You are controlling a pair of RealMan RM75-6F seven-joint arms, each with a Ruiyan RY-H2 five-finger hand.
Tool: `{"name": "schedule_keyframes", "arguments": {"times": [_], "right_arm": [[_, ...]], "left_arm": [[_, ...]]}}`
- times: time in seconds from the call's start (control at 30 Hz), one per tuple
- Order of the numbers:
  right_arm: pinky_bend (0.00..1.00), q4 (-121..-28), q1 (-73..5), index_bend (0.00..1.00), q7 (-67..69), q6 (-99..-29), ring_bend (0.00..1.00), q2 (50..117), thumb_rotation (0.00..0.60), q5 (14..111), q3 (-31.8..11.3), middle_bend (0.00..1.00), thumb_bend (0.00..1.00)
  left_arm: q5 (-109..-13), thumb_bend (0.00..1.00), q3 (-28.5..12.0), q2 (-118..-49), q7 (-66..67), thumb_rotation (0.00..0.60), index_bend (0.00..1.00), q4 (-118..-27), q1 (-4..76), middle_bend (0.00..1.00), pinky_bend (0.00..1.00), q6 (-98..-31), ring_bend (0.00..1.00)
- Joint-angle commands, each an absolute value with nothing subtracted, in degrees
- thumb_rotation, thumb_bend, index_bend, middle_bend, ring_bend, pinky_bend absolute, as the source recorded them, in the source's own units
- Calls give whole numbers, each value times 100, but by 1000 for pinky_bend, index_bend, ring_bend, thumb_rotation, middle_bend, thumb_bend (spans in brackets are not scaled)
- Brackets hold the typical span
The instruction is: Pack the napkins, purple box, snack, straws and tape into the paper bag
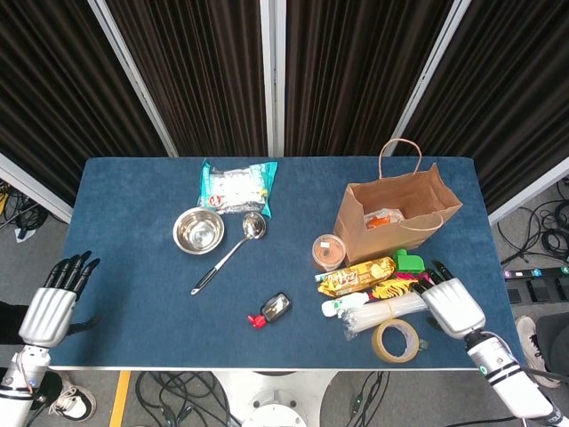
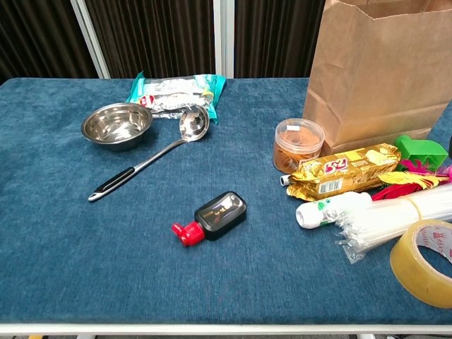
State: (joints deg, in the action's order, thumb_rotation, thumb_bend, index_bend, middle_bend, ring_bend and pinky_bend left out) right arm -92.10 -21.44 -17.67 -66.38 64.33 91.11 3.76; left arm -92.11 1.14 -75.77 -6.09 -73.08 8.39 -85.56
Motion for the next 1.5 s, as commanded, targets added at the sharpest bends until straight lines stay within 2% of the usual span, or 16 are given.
{"name": "schedule_keyframes", "arguments": {"times": [0.03,0.5,1.23,1.37,1.5], "right_arm": [[81,-8743,-2176,307,-1386,-6637,169,6704,600,9367,447,361,38],[65,-7998,-2188,273,-853,-6450,150,7269,600,9400,530,342,25],[72,-7494,-2369,274,-1166,-6109,156,7798,600,9195,389,357,49],[106,-7350,-2339,326,-1252,-6230,201,7929,600,9203,358,400,84],[177,-7154,-2284,472,-1301,-6417,309,8068,600,9259,350,506,138]], "left_arm": [[-9219,156,125,-7603,-603,600,56,-7268,832,7,106,-8559,0],[-9223,155,135,-7682,-694,600,56,-7068,814,7,106,-8579,0],[-9174,155,83,-7796,-863,600,56,-6782,835,7,106,-8583,0],[-9176,156,93,-7817,-890,600,56,-6737,823,7,106,-8595,0],[-9175,155,93,-7835,-924,600,56,-6703,812,7,106,-8615,0]]}}
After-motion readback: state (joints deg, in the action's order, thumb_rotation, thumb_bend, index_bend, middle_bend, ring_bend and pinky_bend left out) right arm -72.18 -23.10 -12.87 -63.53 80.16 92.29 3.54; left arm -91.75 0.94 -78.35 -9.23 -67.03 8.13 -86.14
